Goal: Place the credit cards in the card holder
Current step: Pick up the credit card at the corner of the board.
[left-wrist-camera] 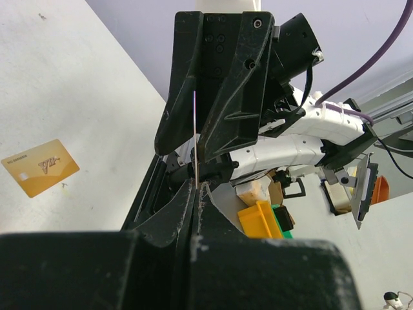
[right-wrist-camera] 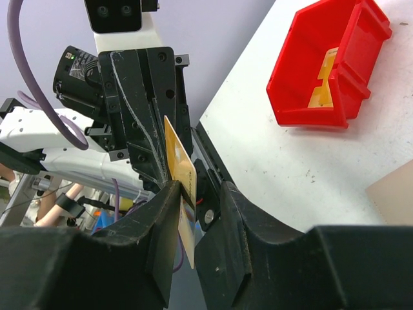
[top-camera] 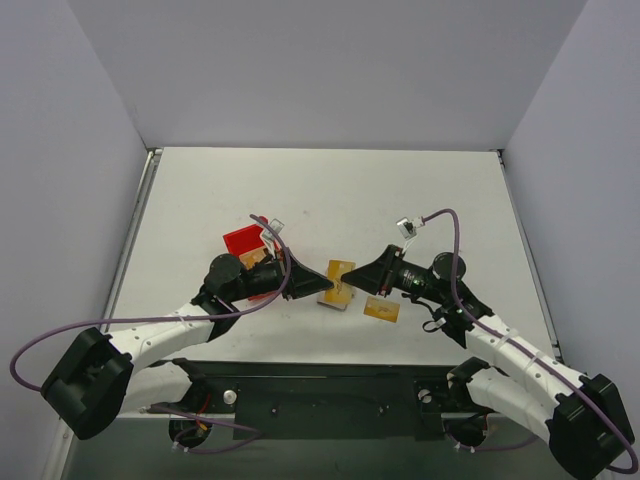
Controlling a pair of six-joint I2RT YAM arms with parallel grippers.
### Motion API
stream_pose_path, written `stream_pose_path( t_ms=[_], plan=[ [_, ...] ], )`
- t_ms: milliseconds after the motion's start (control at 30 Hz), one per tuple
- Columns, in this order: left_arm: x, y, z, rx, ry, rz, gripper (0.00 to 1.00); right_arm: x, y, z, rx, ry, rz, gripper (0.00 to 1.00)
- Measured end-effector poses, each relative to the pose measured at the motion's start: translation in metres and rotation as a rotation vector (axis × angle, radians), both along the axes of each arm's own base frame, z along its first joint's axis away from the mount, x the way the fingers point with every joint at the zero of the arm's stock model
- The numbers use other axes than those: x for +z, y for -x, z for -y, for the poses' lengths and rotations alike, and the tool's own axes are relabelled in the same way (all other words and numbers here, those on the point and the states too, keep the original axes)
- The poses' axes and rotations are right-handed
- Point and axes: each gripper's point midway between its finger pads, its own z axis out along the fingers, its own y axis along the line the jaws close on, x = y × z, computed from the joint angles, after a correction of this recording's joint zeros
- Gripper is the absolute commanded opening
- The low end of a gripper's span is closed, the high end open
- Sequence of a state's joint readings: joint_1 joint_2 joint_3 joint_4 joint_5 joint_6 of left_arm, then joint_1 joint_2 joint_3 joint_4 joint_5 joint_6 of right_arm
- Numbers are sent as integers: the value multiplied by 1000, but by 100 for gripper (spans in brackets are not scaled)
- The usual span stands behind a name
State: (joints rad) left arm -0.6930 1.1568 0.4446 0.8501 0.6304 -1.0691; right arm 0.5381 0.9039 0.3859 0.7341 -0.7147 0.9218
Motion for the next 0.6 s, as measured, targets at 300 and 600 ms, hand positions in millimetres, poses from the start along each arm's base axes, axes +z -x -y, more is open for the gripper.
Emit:
stream_pose_path(
  t_ms=[300,600],
  plan=[
    [1,-1,0,5,1,0,0,0,1,-1,10,-3,-3,29],
    [5,-7,-1,24,8,7,0,0,2,-2,16,-2,-3,28]
  ],
)
